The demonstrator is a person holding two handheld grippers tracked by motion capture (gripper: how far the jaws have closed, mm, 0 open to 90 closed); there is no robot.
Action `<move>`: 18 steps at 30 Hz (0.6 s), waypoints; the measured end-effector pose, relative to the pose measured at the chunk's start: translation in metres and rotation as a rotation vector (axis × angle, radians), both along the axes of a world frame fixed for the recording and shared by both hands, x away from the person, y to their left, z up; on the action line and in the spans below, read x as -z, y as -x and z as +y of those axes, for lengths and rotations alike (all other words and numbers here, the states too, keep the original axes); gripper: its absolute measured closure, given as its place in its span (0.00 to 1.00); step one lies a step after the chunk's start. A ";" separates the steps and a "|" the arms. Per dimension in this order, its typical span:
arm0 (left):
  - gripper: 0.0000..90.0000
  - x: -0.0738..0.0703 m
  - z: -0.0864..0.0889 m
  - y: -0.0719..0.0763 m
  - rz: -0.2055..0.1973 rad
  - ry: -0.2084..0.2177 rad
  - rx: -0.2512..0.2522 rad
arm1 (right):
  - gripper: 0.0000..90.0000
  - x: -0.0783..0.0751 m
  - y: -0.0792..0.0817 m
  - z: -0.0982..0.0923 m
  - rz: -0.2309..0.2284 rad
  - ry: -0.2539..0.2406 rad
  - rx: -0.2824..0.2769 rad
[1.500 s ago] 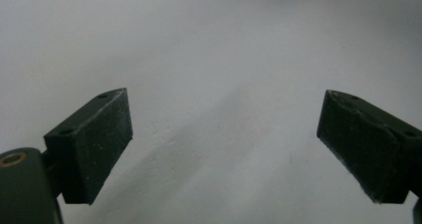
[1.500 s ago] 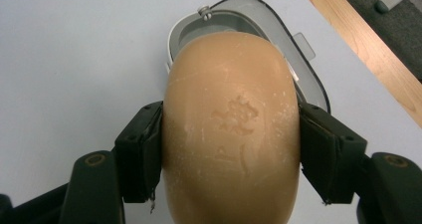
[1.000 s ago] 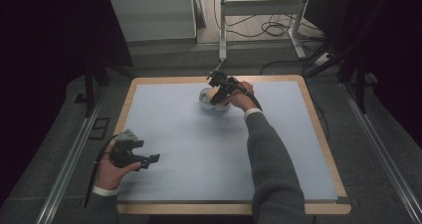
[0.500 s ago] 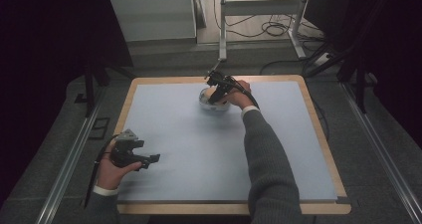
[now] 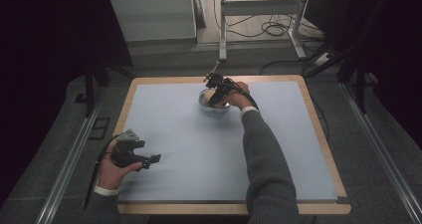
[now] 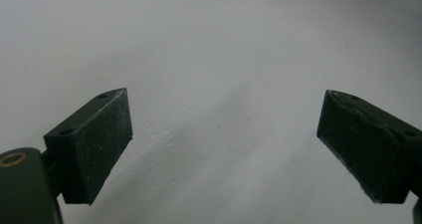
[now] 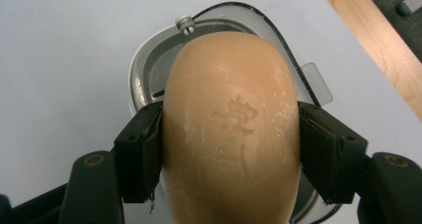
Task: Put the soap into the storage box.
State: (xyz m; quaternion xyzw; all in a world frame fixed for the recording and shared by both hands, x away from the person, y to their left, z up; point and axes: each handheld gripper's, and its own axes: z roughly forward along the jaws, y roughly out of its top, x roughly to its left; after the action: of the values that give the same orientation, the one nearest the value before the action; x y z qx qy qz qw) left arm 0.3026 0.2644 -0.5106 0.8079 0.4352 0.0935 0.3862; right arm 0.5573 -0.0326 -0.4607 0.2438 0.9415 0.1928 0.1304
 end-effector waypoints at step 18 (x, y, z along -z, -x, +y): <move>0.08 0.001 -0.002 0.000 0.000 0.002 0.000 | 0.30 -0.016 0.022 -0.019 -0.071 -0.147 0.071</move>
State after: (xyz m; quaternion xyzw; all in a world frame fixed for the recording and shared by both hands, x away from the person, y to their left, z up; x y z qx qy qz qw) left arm 0.3026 0.2621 -0.5112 0.8075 0.4352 0.0933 0.3871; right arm 0.5353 -0.0512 -0.4452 0.2789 0.9103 0.2653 0.1522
